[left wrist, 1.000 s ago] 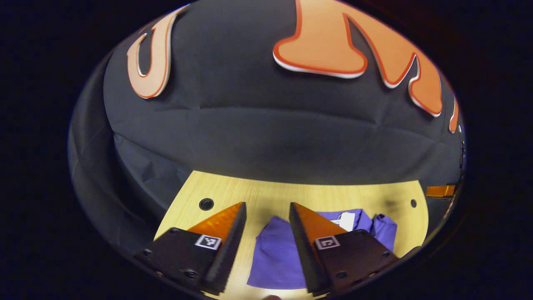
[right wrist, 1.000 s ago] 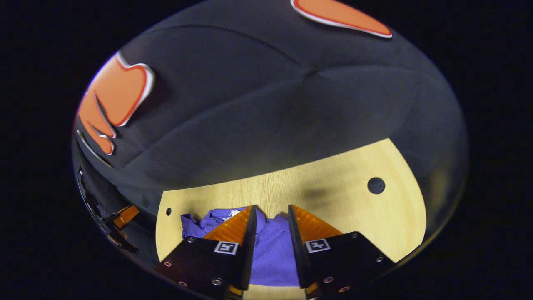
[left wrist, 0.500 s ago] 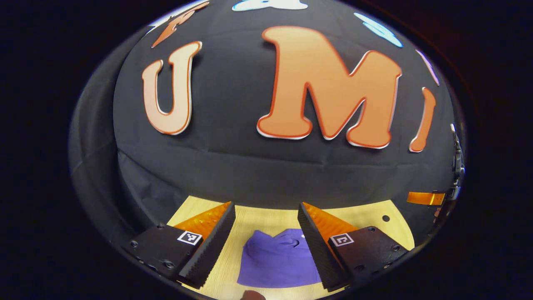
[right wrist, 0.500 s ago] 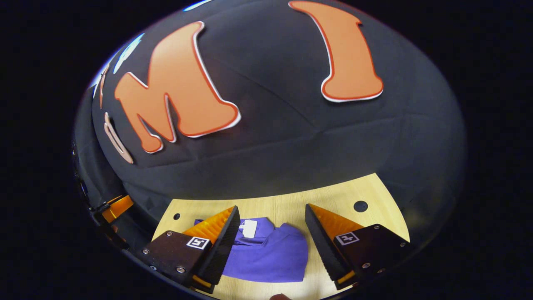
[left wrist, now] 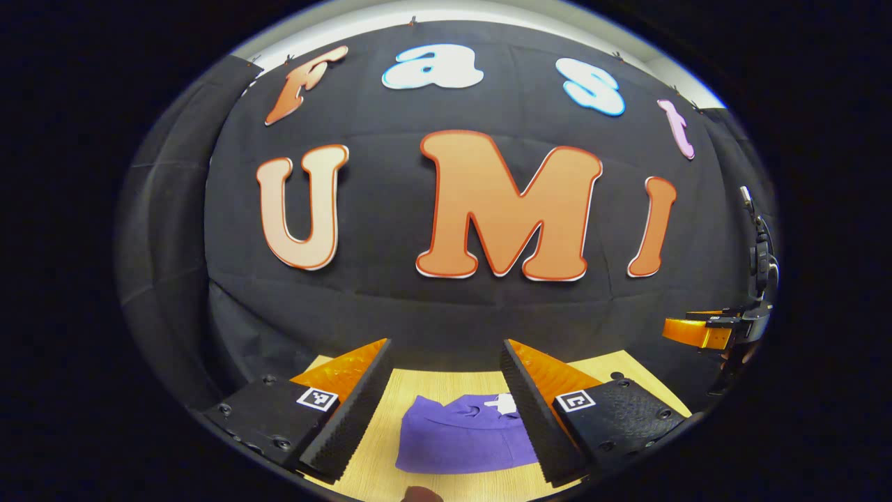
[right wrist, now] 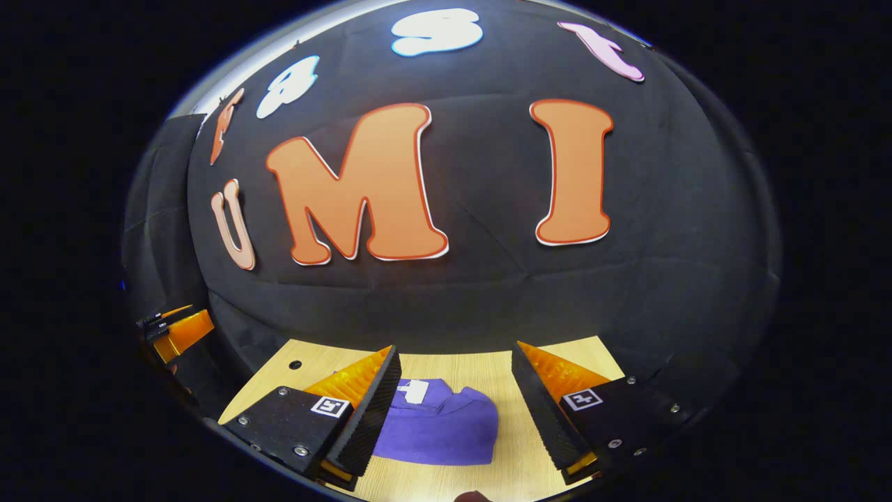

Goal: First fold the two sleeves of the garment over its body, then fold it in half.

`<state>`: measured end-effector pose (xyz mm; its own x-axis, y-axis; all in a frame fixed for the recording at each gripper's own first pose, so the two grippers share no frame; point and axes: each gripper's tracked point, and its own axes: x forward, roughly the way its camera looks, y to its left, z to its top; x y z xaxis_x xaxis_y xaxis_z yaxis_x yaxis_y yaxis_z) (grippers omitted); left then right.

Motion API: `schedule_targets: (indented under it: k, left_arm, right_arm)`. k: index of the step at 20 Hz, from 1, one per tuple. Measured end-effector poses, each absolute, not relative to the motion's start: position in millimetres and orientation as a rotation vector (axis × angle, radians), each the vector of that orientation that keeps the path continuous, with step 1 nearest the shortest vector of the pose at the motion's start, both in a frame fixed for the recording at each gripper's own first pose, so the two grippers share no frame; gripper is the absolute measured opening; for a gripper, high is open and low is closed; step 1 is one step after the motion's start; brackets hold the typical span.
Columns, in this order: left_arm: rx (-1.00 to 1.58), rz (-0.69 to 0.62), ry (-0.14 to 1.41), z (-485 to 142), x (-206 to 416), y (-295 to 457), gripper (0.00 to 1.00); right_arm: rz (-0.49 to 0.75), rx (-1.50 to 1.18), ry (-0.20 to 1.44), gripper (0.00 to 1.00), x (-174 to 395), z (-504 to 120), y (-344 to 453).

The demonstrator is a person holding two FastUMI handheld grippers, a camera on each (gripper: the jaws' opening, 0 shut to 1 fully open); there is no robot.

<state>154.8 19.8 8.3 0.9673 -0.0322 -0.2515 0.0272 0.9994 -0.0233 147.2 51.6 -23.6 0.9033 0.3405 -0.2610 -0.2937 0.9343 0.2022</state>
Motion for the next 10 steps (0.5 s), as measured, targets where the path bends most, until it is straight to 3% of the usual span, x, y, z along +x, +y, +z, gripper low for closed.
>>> schedule_targets:
  k: [2, 3, 4, 5, 10]
  left_arm:
    - [-0.018, -0.034, 0.194, 26.3, 132.4, 19.3, 0.97]
    - [-0.019, -0.031, 0.173, 31.5, 122.8, 20.8, 0.97]
    - [-0.02, -0.029, 0.158, 36.7, 112.5, 20.2, 0.97]
    - [-0.018, -0.03, 0.14, 40.2, 103.1, 21.0, 0.97]
    - [0.0, -0.035, 0.051, 54.7, 57.7, 18.3, 0.95]
  right_arm:
    - [0.322, 0.154, 0.251, 1.0, 126.0, -11.5, 48.3]
    - [0.315, 0.152, 0.232, 0.95, 115.5, -7.7, 48.0]
    - [0.317, 0.15, 0.212, 1.0, 104.8, -2.5, 48.7]
    - [0.308, 0.149, 0.189, 0.95, 95.0, 2.5, 47.6]
    - [0.296, 0.119, 0.088, 0.95, 51.0, 18.3, 51.6]
